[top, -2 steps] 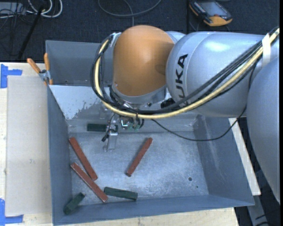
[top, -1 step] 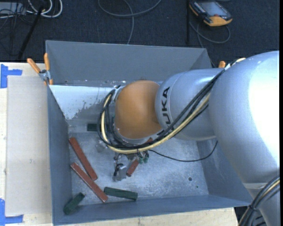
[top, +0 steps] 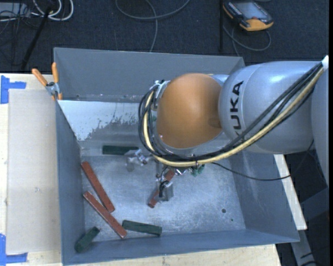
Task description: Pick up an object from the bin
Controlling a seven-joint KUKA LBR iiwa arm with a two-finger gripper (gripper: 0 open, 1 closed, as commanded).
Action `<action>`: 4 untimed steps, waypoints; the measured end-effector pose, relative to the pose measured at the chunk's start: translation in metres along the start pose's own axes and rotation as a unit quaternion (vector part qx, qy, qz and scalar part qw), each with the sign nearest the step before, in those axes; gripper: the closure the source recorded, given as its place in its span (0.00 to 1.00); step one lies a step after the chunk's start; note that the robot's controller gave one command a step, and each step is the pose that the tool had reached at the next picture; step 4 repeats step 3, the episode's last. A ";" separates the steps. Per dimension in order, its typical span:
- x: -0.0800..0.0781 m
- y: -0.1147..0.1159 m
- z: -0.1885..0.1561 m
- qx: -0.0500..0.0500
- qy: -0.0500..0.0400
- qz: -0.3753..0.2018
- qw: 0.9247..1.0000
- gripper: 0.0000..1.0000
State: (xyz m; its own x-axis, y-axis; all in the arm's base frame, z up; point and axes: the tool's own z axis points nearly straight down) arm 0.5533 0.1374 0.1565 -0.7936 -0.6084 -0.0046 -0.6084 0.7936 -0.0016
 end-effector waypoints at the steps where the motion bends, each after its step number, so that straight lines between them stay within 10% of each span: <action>1: -0.004 -0.075 0.089 -0.002 0.004 0.076 0.997 0.00; 2: -0.007 -0.075 0.083 0.000 0.000 0.075 0.997 1.00; 3: 0.031 -0.098 -0.056 0.002 -0.001 0.067 0.998 1.00; 4: 0.031 -0.098 -0.056 0.002 -0.001 0.067 0.998 1.00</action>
Offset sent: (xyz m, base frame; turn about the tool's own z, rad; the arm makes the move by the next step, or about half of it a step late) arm 0.0496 -0.0551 -0.0858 0.1435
